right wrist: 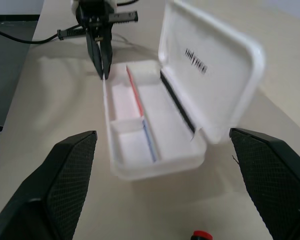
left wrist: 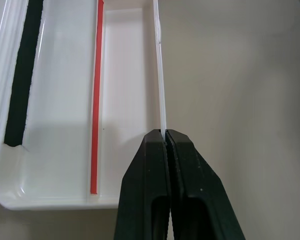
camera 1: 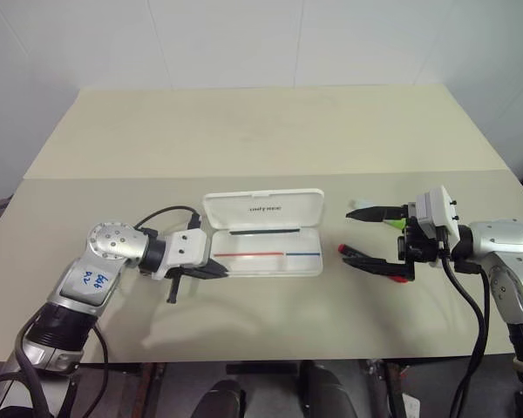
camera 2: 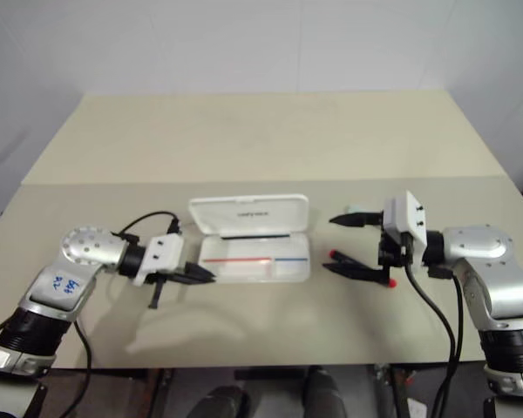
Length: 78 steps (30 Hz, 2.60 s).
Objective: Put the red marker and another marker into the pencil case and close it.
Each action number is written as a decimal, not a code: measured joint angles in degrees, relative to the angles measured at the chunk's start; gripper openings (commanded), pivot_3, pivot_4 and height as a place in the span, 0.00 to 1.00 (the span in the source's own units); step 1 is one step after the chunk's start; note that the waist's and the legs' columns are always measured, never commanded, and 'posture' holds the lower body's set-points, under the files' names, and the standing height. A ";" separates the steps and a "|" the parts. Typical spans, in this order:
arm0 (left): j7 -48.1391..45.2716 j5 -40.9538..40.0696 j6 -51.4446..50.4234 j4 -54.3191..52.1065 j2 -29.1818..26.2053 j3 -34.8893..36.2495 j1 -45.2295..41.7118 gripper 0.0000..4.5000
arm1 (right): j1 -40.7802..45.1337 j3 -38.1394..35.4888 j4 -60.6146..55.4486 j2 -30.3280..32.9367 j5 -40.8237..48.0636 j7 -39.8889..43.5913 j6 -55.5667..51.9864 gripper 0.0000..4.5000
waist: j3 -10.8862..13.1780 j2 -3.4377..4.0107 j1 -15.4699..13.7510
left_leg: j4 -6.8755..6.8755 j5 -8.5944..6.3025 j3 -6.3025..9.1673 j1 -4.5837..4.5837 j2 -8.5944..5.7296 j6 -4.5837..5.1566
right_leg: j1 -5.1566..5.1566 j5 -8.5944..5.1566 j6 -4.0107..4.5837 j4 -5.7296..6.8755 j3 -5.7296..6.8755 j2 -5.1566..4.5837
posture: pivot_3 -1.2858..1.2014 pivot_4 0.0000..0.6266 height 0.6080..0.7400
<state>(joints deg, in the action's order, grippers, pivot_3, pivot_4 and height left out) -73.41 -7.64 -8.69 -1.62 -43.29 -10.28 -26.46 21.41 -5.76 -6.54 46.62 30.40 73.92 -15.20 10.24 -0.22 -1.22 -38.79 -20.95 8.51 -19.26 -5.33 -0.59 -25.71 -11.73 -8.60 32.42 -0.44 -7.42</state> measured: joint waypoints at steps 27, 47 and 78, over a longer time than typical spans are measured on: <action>0.01 0.09 -1.14 0.22 -0.25 -1.07 -0.13 0.52 | 2.07 0.94 -1.80 -2.67 0.44 -2.86 -1.06 1.00 | 0.00 0.00 -0.11 | -0.08 -0.02 0.01 0.00 0.00 0.00 | 0.02 0.02 0.02 0.00 0.01 0.00 | 0.52 0.24 1.00; -0.64 -7.01 -4.77 -5.46 -2.29 2.87 2.09 0.99 | 3.11 2.81 0.13 -5.14 -0.25 -2.63 0.36 1.00 | 0.00 0.00 -0.04 | -0.08 -0.02 0.03 0.00 0.01 0.00 | 0.02 0.02 0.02 0.00 0.01 0.01 | 0.52 0.24 1.00; 11.00 -25.99 -21.98 -23.19 -4.87 19.43 14.72 0.99 | 2.53 8.70 -1.59 9.14 -9.20 -6.80 -15.34 1.00 | 0.01 -0.02 -0.12 | -0.05 -0.08 -0.02 -0.01 0.04 0.00 | 0.03 0.01 0.04 -0.06 0.01 0.01 | 0.52 0.24 1.00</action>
<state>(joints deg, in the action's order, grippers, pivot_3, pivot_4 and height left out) -62.40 -33.63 -30.67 -24.81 -48.15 9.15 -11.74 23.94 2.94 -8.13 55.75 21.20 67.12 -30.54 10.25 -0.23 -1.33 -38.84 -21.03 8.49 -19.26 -5.29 -0.59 -25.68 -11.72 -8.56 32.36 -0.44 -7.40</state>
